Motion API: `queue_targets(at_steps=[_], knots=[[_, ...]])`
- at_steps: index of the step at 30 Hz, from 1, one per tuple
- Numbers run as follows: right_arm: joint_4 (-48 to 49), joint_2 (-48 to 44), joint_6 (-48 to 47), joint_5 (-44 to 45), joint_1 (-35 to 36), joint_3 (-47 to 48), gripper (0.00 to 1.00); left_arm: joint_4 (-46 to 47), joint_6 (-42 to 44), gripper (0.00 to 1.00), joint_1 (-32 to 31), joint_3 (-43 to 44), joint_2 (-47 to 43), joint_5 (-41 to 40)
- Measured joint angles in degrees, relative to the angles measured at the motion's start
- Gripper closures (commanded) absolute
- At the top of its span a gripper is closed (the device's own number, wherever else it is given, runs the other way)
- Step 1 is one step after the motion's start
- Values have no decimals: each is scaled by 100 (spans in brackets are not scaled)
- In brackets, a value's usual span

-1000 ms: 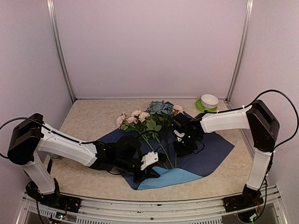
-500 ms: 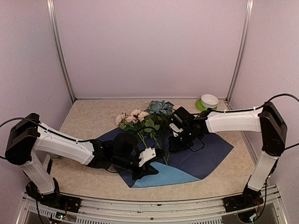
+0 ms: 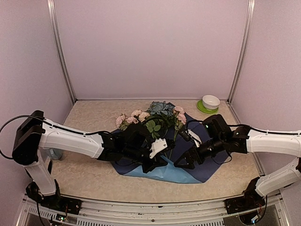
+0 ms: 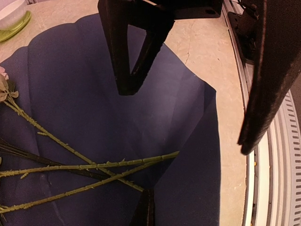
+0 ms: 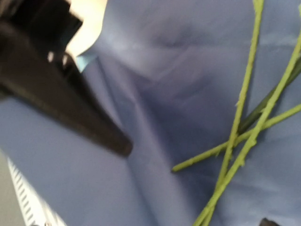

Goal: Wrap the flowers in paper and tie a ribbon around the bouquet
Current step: Fold the bottom corner of the flattened wrapping paper at the center of the board.

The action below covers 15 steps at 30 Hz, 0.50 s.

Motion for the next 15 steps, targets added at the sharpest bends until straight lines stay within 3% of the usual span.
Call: queue_targets(at_steps=[4, 8, 15], knots=[[225, 4, -94, -247, 0, -328, 3, -181, 133, 100, 87, 61, 120, 63], [363, 4, -131, -247, -2, -542, 14, -225, 254, 100, 319, 63, 236, 105], [772, 319, -17, -236, -28, -835, 61, -74, 275, 100, 726, 63, 393, 452]])
